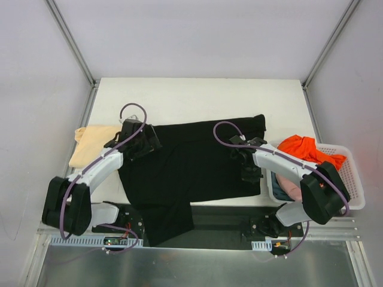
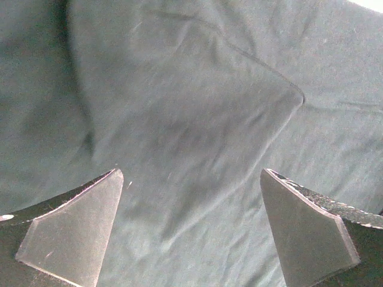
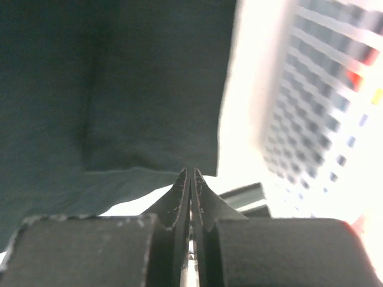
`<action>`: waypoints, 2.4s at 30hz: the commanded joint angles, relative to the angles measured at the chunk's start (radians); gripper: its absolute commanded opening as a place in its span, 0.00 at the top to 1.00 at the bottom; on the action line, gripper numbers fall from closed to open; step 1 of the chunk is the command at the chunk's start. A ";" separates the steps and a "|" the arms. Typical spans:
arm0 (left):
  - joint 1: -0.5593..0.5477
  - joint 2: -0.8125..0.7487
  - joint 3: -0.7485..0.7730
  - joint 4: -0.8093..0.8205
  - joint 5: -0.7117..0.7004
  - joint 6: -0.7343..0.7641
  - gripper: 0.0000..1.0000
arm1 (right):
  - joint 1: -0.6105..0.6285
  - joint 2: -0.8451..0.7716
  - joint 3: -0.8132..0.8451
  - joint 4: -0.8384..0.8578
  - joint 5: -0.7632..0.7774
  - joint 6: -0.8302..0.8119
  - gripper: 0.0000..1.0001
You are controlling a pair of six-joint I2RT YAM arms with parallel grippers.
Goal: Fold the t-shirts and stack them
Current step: Fold the flattened tshirt in 1/3 of the way
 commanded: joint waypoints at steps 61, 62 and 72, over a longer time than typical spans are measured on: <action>0.436 0.119 0.057 -0.228 -0.197 -0.095 0.11 | -0.224 -0.198 -0.015 -0.115 0.080 -0.080 0.56; 0.437 0.095 0.056 -0.228 -0.190 -0.092 0.10 | -0.224 -0.202 -0.008 -0.112 0.076 -0.084 0.52; 0.434 -0.117 0.059 -0.227 -0.032 -0.083 0.01 | -0.212 -0.248 0.092 0.169 -0.251 -0.261 0.03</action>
